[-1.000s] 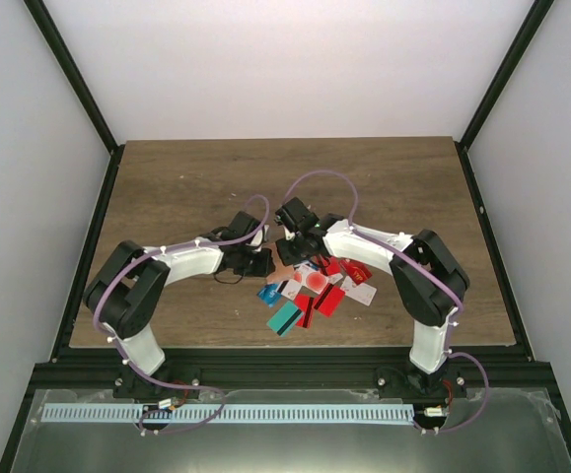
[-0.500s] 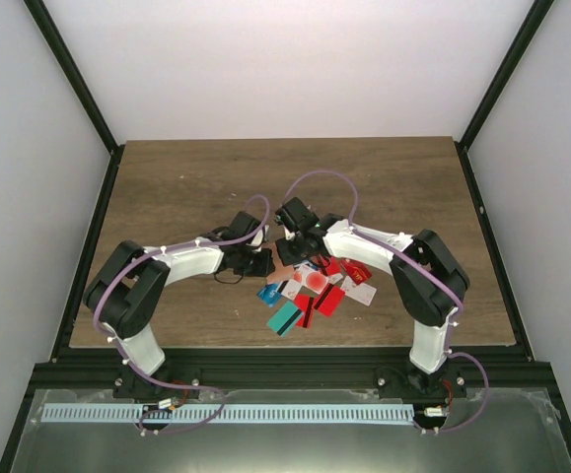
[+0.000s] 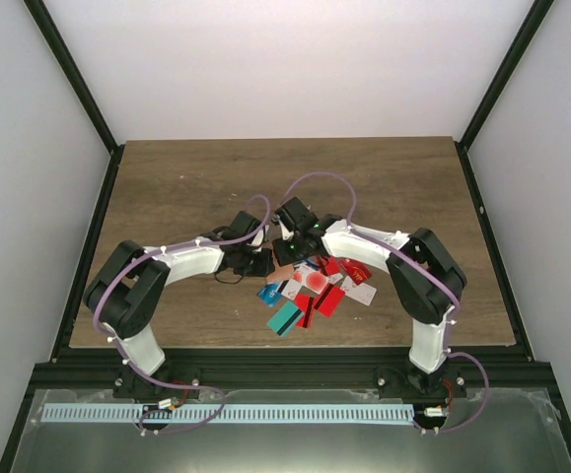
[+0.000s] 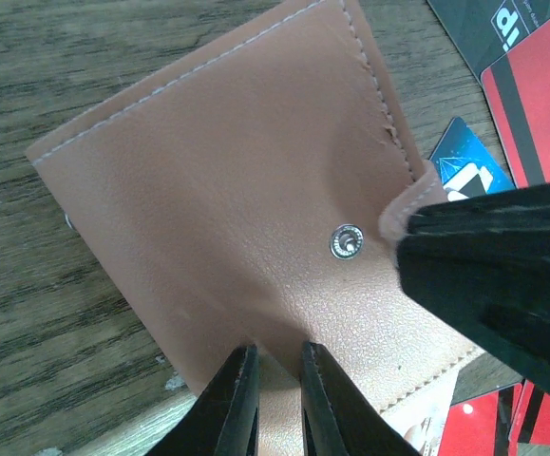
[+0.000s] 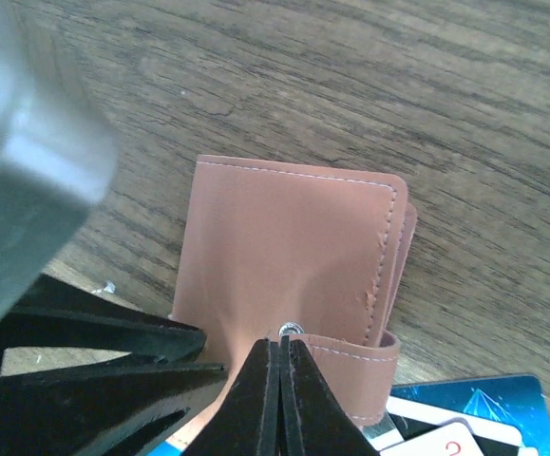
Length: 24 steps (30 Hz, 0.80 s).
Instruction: Put the credit cards into the card holder
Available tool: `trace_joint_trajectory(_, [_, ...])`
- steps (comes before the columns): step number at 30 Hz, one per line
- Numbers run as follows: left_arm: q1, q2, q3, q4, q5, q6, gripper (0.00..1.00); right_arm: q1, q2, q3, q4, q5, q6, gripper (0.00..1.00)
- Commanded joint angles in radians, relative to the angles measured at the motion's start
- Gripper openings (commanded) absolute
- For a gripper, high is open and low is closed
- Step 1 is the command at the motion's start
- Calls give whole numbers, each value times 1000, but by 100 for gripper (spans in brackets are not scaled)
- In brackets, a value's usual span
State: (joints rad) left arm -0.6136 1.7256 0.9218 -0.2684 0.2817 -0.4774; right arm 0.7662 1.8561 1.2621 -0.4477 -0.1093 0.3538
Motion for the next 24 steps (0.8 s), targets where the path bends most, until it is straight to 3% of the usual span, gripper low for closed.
trace_joint_trajectory(1, [-14, -12, -2, -20, 6, 7, 16, 6, 36, 28, 54, -49, 14, 1])
trace_joint_trajectory(15, [-6, -28, -21, 0, 39, 6, 18, -24, 72, 9, 113, -113, 34, 1])
trace_joint_trajectory(24, [73, -193, -48, -31, -46, -16, 21, -24, 97, -1, 123, -137, 21, 1])
